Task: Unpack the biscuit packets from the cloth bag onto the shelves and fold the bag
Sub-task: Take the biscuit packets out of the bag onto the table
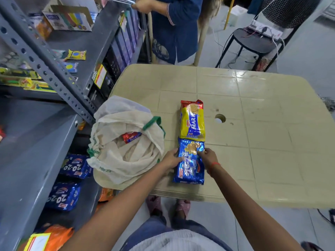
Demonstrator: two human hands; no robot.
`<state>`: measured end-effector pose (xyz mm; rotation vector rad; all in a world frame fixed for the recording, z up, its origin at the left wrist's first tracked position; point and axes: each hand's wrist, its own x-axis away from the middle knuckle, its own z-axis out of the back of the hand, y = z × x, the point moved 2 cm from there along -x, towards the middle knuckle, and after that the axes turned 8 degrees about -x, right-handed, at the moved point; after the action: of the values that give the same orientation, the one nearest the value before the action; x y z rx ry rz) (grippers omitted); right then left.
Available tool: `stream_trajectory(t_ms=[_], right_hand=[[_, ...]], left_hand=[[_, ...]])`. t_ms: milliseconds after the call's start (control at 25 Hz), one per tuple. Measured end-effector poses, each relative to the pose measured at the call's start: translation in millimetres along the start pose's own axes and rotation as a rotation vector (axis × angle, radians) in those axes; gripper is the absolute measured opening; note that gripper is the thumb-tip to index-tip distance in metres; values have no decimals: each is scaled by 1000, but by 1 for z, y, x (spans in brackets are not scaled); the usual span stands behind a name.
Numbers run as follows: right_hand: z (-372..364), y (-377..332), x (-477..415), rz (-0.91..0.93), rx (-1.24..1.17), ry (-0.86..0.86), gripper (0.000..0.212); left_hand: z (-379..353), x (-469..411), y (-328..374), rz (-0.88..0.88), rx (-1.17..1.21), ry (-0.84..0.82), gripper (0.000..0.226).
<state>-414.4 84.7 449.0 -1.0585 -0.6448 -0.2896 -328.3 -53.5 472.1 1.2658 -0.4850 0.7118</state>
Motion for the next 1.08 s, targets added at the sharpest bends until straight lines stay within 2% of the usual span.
stream_trajectory(t_ms=[120,360,440,520,600,680,720,800,880,960,1080], right_hand=[[2,-15,-11,73,87,33,32],[-3,-12,6,42,410,53,44],[-12,-24,25,204,468,143,52],[-31,-44,45,470,423,91,48],[-56,-64,61,584,354,-134,36],[-86,-86,71,620,368,-363,26],[-104,-95,75,655,417,-452,25],[-134,-107,82,688,541,-566,28],[-165,-111,83,725,689,-555,36],[-172,-109,77,744,834,-420,50],[-186,-121,64,733,897,-307,67]], left_hand=[[2,-12,11,-11,-30,41,41],[-8,-5,-4,96,-15,-12,52],[-1,-1,-4,114,92,108,43],[20,7,1,53,171,309,22],[55,18,5,-85,-5,544,8],[96,26,1,-169,-369,720,11],[115,28,-3,-156,-564,741,17],[145,31,-13,-58,-859,654,32],[176,34,-26,-39,-1061,631,45],[195,32,-24,-131,-1154,693,58],[230,17,-18,-178,-1268,695,75]])
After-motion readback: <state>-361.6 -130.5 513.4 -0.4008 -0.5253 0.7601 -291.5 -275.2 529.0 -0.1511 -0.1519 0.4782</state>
